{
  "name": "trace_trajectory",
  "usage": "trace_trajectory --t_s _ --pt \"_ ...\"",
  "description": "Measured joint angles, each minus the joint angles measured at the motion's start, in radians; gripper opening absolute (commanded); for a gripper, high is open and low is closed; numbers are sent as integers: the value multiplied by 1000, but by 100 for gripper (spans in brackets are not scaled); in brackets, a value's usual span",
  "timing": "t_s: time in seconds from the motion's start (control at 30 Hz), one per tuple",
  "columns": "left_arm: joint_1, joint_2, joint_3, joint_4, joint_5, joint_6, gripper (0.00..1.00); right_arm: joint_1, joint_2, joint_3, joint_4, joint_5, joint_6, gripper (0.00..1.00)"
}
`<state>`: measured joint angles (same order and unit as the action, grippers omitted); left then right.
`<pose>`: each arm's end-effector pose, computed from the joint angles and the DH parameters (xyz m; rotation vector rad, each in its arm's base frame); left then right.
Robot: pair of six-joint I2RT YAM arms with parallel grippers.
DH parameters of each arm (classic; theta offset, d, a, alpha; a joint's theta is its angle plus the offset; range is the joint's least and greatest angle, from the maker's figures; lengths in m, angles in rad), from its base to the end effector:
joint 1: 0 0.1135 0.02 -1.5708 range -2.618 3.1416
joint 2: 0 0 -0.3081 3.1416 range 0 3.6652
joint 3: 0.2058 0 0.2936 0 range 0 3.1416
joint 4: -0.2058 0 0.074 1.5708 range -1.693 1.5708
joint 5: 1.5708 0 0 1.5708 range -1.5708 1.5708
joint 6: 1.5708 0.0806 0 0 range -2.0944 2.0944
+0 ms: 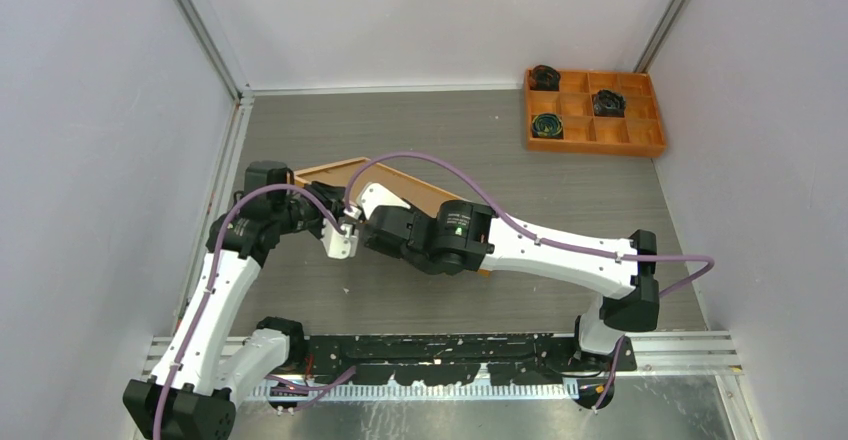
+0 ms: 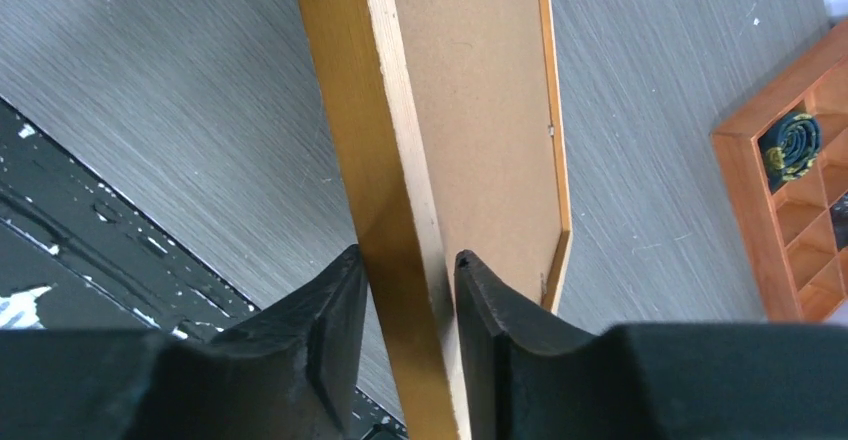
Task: Put the photo into the frame
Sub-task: Turn over the photo frame at the center of the board.
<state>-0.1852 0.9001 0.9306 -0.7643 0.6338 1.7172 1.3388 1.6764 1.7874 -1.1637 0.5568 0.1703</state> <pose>0.2046 -0.0869 0.3305 1.9075 0.9804 0.1528 0.1339 0.3814 0.3876 -1.1694 2.0972 -0.0640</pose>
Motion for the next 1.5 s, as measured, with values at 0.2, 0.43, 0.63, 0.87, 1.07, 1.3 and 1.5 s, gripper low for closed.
trace_trajectory --t_s 0.2,0.43,0.63,0.87,1.07,1.3,1.5 --pt "0 0 0 37 -4 -72 68 2 0 0 12 37 -29 18" --pt "0 -29 32 216 19 -322 87 -61 0 69 26 12 -21 14" --pt "20 2 153 326 -25 -660 100 -260 9 232 26 -149 51 12" --pt "156 138 385 325 -56 -1045 100 -555 154 518 -24 -443 248 11" --pt "283 193 356 230 -8 -1218 100 -756 222 451 35 -647 378 8" --pt "306 213 245 168 -1 -1270 100 -822 -10 -24 293 -749 474 8" --pt "340 214 124 190 -14 -1315 100 -850 -192 -403 510 -811 528 8"
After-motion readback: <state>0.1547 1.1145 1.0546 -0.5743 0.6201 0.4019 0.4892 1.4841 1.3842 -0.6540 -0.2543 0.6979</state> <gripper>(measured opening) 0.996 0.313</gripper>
